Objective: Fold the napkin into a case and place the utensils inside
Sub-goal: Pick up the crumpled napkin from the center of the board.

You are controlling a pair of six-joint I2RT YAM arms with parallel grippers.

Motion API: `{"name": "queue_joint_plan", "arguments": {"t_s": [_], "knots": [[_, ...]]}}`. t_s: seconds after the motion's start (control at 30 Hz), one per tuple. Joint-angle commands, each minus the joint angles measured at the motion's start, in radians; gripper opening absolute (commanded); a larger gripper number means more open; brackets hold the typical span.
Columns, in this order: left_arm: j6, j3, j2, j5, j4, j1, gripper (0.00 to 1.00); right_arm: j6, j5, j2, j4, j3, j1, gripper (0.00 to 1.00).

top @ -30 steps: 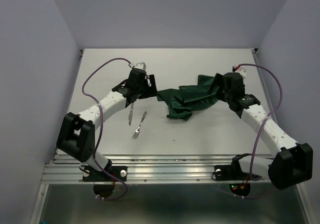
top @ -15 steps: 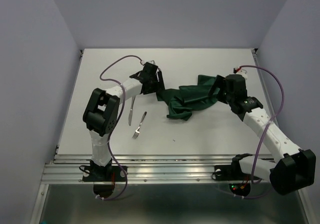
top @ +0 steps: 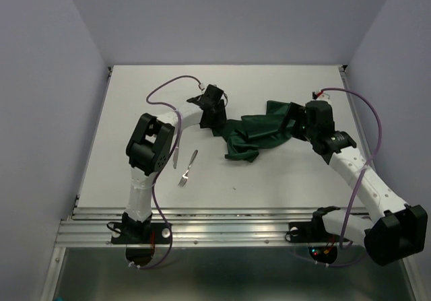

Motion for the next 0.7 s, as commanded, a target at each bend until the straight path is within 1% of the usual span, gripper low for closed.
{"name": "queue_joint_plan", "arguments": {"t_s": [0.0, 0.17, 0.2, 0.23, 0.27, 0.33, 0.37, 0.43, 0.47, 0.53, 0.57, 0.63, 0.67], "knots": [[-0.01, 0.024, -0.012, -0.013, -0.027, -0.005, 0.7, -0.022, -0.063, -0.021, -0.004, 0.019, 0.004, 1.0], [-0.002, 0.037, 0.007, 0.003, -0.028, -0.008, 0.7, -0.022, -0.088, -0.018, -0.004, 0.029, 0.025, 1.0], [-0.002, 0.037, 0.009, 0.004, -0.025, -0.009, 0.68, -0.022, -0.083, -0.021, -0.007, 0.033, 0.025, 1.0], [0.003, 0.034, 0.009, 0.007, -0.022, -0.011, 0.52, -0.016, -0.08, -0.023, -0.01, 0.036, 0.036, 1.0], [0.004, 0.028, 0.009, 0.012, -0.016, -0.011, 0.41, -0.014, -0.08, -0.024, -0.009, 0.036, 0.054, 1.0], [0.012, 0.031, 0.014, 0.026, -0.01, -0.012, 0.12, -0.008, -0.071, -0.024, -0.006, 0.04, 0.085, 1.0], [0.024, 0.038, 0.018, 0.035, -0.016, -0.012, 0.0, -0.005, -0.059, -0.014, -0.012, 0.046, 0.119, 1.0], [0.036, 0.035, 0.008, 0.038, -0.01, -0.012, 0.0, 0.009, -0.025, 0.0, -0.024, 0.057, 0.163, 1.0], [0.038, 0.026, -0.003, 0.039, -0.002, -0.011, 0.0, 0.012, -0.007, 0.009, -0.031, 0.063, 0.214, 1.0], [0.046, -0.015, -0.051, 0.045, 0.035, -0.009, 0.0, 0.03, 0.062, 0.04, -0.053, 0.08, 0.272, 1.0], [0.046, -0.038, -0.081, 0.05, 0.047, -0.011, 0.0, 0.038, 0.085, 0.052, -0.068, 0.085, 0.332, 1.0], [0.047, -0.052, -0.104, 0.056, 0.053, -0.011, 0.0, 0.063, 0.15, 0.083, -0.084, 0.103, 0.396, 1.0], [0.046, -0.066, -0.124, 0.088, 0.056, -0.011, 0.0, 0.073, 0.171, 0.117, -0.1, 0.111, 0.43, 1.0]]}}
